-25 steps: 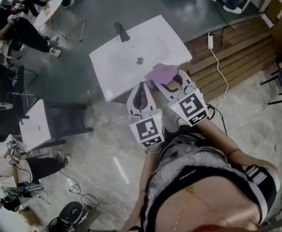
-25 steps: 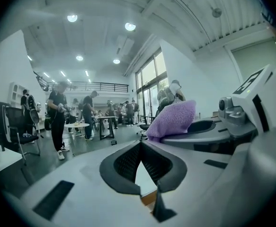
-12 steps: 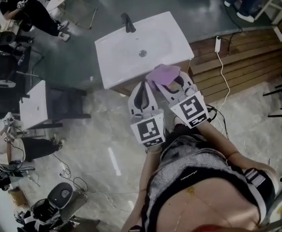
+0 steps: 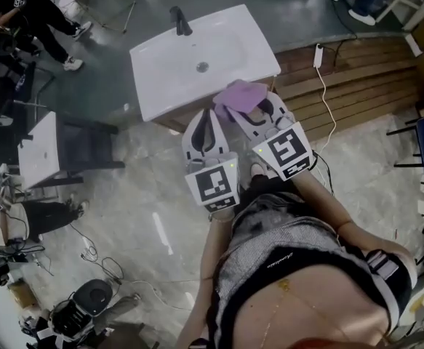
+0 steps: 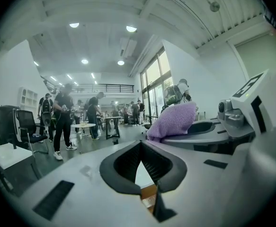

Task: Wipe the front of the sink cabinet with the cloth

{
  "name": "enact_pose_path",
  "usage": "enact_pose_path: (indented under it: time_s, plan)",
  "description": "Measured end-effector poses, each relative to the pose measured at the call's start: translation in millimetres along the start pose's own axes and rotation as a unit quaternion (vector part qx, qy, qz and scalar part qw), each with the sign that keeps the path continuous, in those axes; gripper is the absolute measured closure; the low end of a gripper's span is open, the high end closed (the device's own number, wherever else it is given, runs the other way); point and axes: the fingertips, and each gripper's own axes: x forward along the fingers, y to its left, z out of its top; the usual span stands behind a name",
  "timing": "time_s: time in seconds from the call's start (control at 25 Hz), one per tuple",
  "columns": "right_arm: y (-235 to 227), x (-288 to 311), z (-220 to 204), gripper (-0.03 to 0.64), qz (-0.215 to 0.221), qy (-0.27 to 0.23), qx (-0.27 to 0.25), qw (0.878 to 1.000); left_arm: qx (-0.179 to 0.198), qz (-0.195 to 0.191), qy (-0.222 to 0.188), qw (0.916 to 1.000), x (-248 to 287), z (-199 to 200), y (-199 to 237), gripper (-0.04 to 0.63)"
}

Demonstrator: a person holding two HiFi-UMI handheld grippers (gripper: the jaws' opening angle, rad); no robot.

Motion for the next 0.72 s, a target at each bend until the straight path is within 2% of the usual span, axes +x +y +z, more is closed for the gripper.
enact_pose_path:
  time_s: [0.72]
  plan:
    - [-1, -14, -7, 0.446, -0.005, 0.015, 0.0, 1.0, -0.003, -0.02, 0.011, 0.9997, -6, -8, -17, 0.595]
